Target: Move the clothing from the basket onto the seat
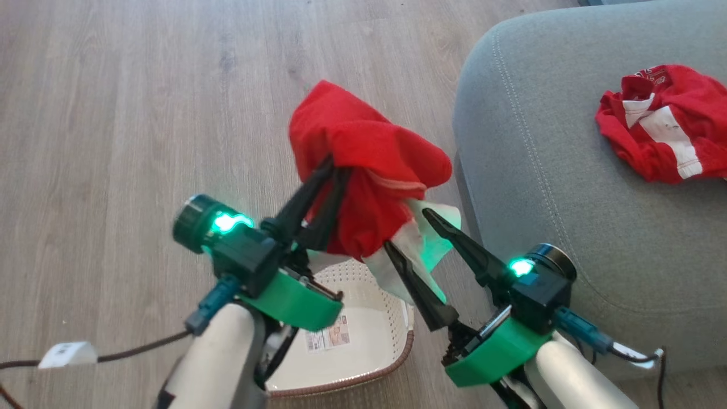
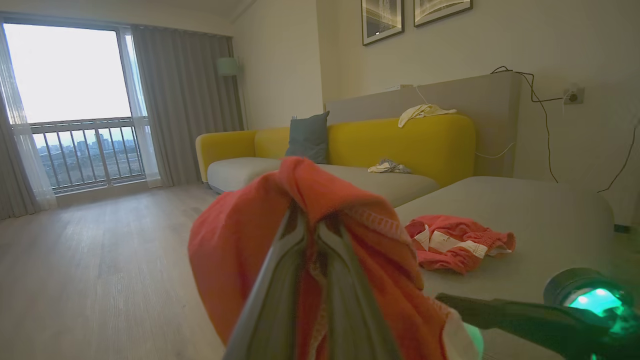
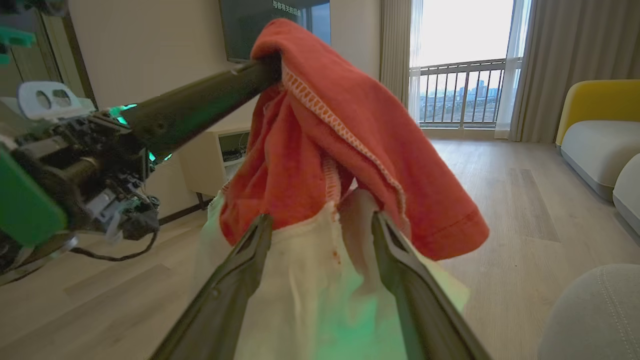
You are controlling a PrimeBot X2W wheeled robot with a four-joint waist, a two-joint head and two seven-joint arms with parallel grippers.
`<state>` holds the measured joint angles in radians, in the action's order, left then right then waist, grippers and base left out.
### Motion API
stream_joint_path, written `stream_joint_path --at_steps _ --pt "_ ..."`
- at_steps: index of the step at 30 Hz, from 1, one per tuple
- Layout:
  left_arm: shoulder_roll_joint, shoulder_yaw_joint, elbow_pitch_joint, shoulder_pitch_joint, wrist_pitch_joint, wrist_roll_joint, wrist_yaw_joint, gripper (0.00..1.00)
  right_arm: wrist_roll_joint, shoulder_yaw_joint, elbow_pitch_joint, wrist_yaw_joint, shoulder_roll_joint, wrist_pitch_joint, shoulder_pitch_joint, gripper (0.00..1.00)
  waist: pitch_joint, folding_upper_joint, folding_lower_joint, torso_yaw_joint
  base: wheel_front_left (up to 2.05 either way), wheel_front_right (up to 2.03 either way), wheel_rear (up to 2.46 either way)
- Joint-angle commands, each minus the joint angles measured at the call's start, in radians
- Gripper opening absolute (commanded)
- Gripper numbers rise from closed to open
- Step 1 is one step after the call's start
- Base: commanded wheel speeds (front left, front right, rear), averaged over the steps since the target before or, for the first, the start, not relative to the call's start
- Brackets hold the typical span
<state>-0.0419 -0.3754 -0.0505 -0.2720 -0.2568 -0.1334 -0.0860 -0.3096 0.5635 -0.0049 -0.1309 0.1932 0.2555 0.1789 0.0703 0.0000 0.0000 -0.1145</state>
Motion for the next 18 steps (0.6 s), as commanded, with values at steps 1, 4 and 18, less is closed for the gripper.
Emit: stream_joint_path --at_steps 1,4,18 --pt "-0.008 0.015 -0.037 -0.049 -0.005 0.002 -0.004 0.00 -0.005 0.020 -0.017 0.000 0.000 0.006 0.041 1.00 0.000 0.0000 0.0000 0.004 0.00 0.00 0.00" --pt "-0.008 -0.027 -0.039 -0.051 -0.005 -0.002 -0.006 0.00 -0.010 0.027 0.018 0.000 -0.011 0.006 0.060 1.00 0.000 0.0000 0.0000 0.013 0.00 0.00 0.00" --pt "-0.008 -0.218 -0.021 -0.053 -0.005 -0.021 -0.013 0.00 0.008 0.010 0.136 0.000 -0.060 0.006 0.129 1.00 -0.008 0.0000 0.0000 0.042 0.00 0.00 0.00"
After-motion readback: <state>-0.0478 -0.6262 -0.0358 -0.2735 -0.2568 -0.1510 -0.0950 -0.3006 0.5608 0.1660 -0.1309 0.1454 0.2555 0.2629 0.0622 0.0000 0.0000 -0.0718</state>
